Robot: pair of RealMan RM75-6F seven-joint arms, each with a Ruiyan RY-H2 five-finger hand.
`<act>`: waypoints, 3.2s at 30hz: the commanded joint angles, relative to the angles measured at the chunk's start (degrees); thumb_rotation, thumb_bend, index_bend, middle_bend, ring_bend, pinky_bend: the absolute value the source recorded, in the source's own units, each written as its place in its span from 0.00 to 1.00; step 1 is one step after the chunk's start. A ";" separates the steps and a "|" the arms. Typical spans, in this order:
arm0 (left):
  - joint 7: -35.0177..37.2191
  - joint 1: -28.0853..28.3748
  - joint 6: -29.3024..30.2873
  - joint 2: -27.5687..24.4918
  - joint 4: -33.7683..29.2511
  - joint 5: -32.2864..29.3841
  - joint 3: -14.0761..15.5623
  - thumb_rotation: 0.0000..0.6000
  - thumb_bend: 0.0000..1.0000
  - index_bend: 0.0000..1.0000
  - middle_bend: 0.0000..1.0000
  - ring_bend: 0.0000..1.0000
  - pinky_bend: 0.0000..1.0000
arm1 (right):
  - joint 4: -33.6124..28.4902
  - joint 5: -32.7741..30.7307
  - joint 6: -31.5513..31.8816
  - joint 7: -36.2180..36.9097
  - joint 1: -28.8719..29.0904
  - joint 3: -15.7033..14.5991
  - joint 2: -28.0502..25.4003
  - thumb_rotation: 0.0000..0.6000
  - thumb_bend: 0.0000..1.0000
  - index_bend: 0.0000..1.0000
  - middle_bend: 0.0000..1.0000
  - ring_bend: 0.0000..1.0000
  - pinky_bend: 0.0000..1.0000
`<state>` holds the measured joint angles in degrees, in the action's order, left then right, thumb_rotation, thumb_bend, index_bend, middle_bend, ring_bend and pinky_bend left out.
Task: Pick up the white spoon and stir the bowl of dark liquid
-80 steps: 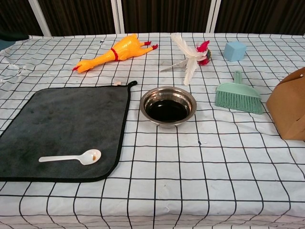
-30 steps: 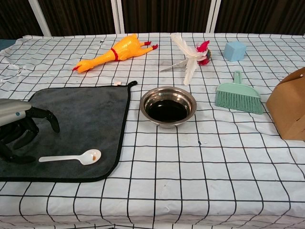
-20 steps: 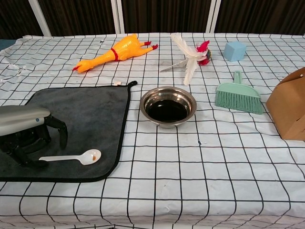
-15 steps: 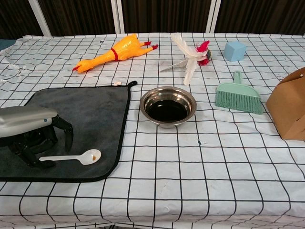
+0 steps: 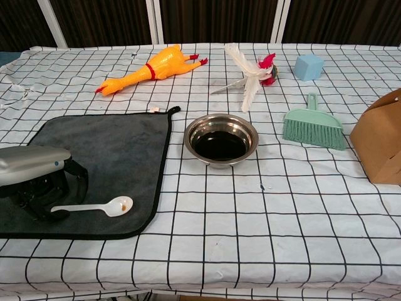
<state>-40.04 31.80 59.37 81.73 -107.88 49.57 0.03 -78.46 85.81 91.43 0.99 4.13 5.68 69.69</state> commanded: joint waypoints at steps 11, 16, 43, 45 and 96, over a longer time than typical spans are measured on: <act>2.11 -0.17 0.85 -0.24 1.21 0.94 1.26 1.00 0.36 0.51 0.84 0.80 0.82 | 0.23 0.05 -0.20 -0.43 0.01 0.21 0.29 1.00 0.17 0.15 0.11 0.20 0.30; 2.94 -0.32 1.33 -0.36 1.68 1.51 1.44 1.00 0.36 0.51 0.84 0.80 0.82 | 0.52 -0.10 -0.50 -0.60 0.07 0.30 0.49 1.00 0.18 0.15 0.11 0.19 0.30; 3.06 0.56 2.15 -0.44 1.36 1.99 2.19 1.00 0.36 0.52 0.84 0.80 0.82 | 1.12 -1.10 -1.79 -1.25 0.20 0.81 0.93 1.00 0.18 0.15 0.11 0.20 0.30; 3.02 0.64 2.11 -0.36 1.39 1.84 2.24 1.00 0.36 0.52 0.84 0.80 0.82 | 1.20 -1.12 -1.95 -1.29 0.24 0.80 0.99 1.00 0.18 0.15 0.11 0.19 0.30; -12.61 15.71 7.90 1.07 11.43 15.79 -12.25 1.00 0.44 0.59 0.89 0.84 0.84 | 1.66 -0.83 -2.57 0.10 0.37 0.87 1.19 1.00 0.18 0.15 0.11 0.20 0.29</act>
<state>-49.08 43.86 68.33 81.50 -100.40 62.23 -10.66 -76.83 84.98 88.89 1.06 4.48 6.56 70.88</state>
